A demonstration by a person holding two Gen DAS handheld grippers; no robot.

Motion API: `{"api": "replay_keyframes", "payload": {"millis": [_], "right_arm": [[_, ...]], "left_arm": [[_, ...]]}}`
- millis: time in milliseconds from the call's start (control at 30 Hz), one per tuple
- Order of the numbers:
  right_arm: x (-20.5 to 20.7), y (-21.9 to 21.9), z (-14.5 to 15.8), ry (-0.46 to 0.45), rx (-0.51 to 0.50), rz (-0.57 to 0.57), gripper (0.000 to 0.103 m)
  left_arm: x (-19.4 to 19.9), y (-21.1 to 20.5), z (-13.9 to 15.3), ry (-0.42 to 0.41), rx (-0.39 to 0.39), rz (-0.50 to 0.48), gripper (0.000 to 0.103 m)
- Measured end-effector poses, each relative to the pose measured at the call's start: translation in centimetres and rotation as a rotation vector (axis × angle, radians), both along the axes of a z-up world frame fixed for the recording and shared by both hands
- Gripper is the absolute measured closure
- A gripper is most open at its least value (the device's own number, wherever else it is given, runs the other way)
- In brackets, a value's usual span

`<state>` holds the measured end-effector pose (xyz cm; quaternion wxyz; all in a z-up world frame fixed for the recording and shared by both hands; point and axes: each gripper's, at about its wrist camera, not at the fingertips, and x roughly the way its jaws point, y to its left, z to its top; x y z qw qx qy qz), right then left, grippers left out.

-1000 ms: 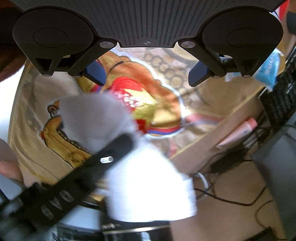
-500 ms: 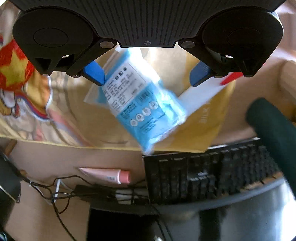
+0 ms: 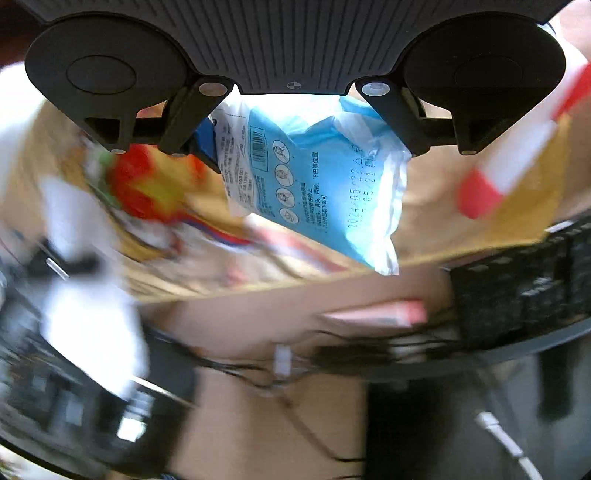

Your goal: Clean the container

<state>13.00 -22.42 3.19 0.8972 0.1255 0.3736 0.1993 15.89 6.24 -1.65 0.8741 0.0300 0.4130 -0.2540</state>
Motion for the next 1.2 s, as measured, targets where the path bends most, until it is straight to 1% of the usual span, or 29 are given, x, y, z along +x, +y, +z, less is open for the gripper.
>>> {"api": "replay_keyframes", "payload": {"millis": [67,167,200,233,300,367,433,500,600,767,800,867,967,1067,1133,1200], "right_arm": [[1.1,2.4,0.2,0.007,0.011,0.084,0.092],[2.4,7.1,-0.5,0.032,-0.024,0.204,0.092],[2.5,8.5,-0.7,0.034,-0.016,0.255,0.092],[2.7,9.8,-0.9,0.044,0.010,0.309,0.092],[3.2,11.9,-1.9,0.102,0.069,0.395,0.092],[3.5,13.7,-3.2,0.145,0.035,0.427,0.092],[3.3,14.3,-4.0,0.141,-0.028,0.431,0.092],[3.1,13.8,-3.9,0.142,-0.034,0.425,0.092],[3.4,12.6,-3.8,0.142,-0.088,0.377,0.088],[3.5,10.5,-4.6,0.157,-0.162,0.297,0.088],[3.6,10.5,-4.9,0.151,-0.185,0.287,0.088],[3.4,10.2,-5.3,0.128,-0.232,0.274,0.093],[3.0,9.8,-5.3,0.095,-0.264,0.279,0.093],[3.0,9.4,-5.3,0.069,-0.305,0.257,0.094],[3.0,8.7,-5.1,0.072,-0.293,0.237,0.094],[3.2,7.9,-4.8,0.085,-0.255,0.216,0.093]], "left_arm": [[-1.1,-0.4,-0.7,0.021,0.007,-0.027,0.017],[-1.2,-0.8,-2.5,0.060,0.071,0.003,0.016],[-1.3,-0.7,-2.7,0.058,0.071,0.008,0.014],[-1.5,-0.7,-2.7,0.051,0.070,0.008,0.013],[-1.6,-0.7,-2.7,0.044,0.091,0.011,0.010],[-1.7,-0.8,-2.8,0.040,0.106,0.020,0.010],[-1.7,-0.7,-2.9,0.044,0.104,0.027,0.010],[-1.7,-0.6,-3.0,0.048,0.099,0.033,0.010],[-1.8,-0.8,-3.0,0.046,0.101,0.037,0.010],[-1.5,-0.9,-3.1,0.055,0.101,0.033,0.009],[-1.5,-1.0,-2.9,0.058,0.103,0.031,0.009],[-1.5,-1.0,-2.7,0.064,0.107,0.027,0.009],[-1.4,-0.9,-2.5,0.064,0.116,0.017,0.009],[-1.8,-0.9,-1.5,0.054,0.128,0.000,0.009],[-1.9,0.0,-0.3,0.023,0.137,-0.005,0.009],[-2.0,1.8,1.2,-0.032,0.157,0.031,0.006]]}}
